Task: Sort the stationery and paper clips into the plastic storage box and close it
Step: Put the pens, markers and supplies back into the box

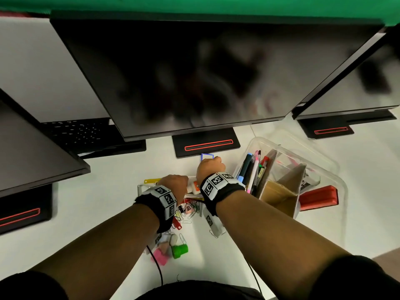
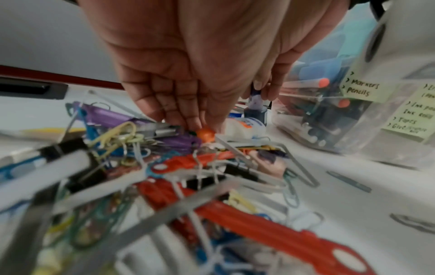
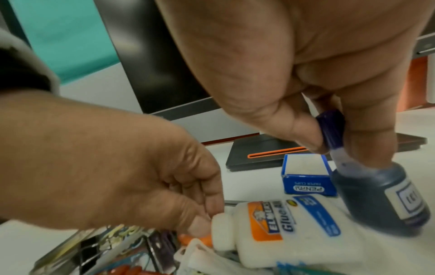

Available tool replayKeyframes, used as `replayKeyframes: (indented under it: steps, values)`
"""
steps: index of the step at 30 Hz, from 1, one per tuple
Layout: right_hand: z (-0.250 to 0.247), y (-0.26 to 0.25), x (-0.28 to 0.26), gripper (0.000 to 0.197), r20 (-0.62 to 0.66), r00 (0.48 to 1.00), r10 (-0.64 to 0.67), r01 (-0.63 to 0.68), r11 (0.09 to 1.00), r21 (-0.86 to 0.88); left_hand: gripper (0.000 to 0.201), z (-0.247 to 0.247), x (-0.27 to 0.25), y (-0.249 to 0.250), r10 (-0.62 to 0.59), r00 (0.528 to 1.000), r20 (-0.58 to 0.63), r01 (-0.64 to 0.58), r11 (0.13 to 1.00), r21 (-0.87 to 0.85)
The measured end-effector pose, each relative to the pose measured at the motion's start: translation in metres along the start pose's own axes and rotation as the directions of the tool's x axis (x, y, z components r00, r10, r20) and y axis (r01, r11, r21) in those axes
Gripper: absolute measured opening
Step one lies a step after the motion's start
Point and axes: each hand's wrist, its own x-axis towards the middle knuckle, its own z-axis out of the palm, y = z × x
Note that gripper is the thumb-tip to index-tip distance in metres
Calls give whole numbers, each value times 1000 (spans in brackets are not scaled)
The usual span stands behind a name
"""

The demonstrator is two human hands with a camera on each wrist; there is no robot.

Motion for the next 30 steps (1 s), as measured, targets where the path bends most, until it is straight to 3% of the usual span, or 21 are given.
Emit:
replayKeyframes:
  steps: [6, 11, 20, 25, 30]
  values:
    - [8, 9, -22, 37, -60, 997, -56, 61, 994, 96, 31, 3, -7, 9, -8, 1000, -19, 6, 995, -96]
    - [6, 20, -53, 35, -117, 981, -152, 170, 972, 162, 32, 3, -13, 13, -16, 999, -35, 14, 997, -71]
    - [22, 59, -93, 26, -123, 894, -431, 444, 889, 115, 32, -17, -30, 12, -55, 986, -158, 9, 961, -275]
    - [39, 74, -108, 23, -40, 852, -523, 523, 842, 131, 26, -31, -48, 12, -69, 956, -284, -43, 928, -371]
    - [54, 76, -111, 21, -58, 818, -573, 572, 798, 187, 26, -34, -71, 19, -20, 951, -309, -109, 912, -395]
